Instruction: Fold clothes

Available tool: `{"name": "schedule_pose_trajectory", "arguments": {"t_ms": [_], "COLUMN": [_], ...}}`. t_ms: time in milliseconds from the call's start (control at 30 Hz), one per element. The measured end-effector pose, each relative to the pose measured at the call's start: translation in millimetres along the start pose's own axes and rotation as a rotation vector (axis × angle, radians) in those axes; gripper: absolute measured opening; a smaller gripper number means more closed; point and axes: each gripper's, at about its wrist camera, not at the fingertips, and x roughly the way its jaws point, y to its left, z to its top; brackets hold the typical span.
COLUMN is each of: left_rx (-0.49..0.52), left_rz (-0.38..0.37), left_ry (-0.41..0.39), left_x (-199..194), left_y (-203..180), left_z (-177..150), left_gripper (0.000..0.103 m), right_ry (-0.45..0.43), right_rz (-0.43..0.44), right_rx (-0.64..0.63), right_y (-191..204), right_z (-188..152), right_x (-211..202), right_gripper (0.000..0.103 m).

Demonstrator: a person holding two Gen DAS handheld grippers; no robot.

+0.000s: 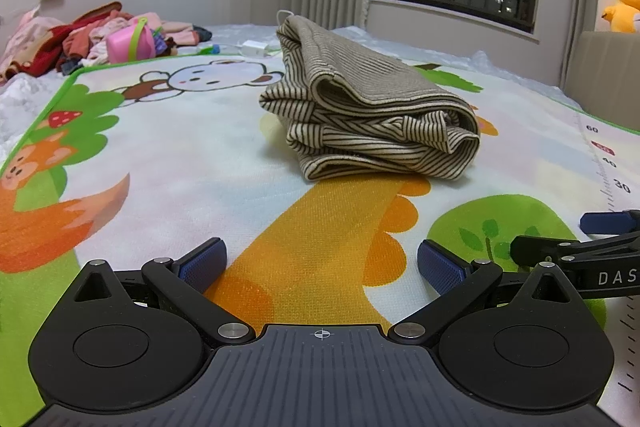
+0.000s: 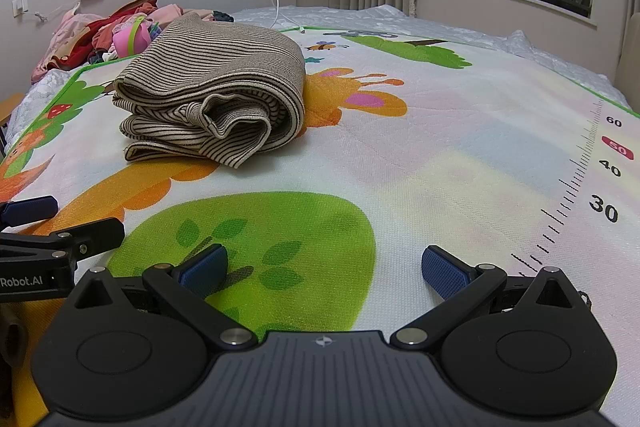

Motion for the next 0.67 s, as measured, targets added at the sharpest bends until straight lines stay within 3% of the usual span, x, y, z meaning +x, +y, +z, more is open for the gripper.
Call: {"name": "schedule_pose_trajectory", "arguments": {"t_ms": [467,667], "left_rx": [0.002,-0.003], "left_rz": [0.003,-0.003], "left_ry": [0.001,-0.001], "left_x": [0,0], "left_y": [0,1], "left_z": [0,0], "left_gripper": [0.103,0.103], "right_ry": [-0.001,-0.003], "right_rz": [-0.018,0.04], "right_rx": [-0.031,-0.037], "right_y": [5,-5], "right_z": [1,3], "right_x": [2,3], "right_gripper": [0.103,0.103]}}
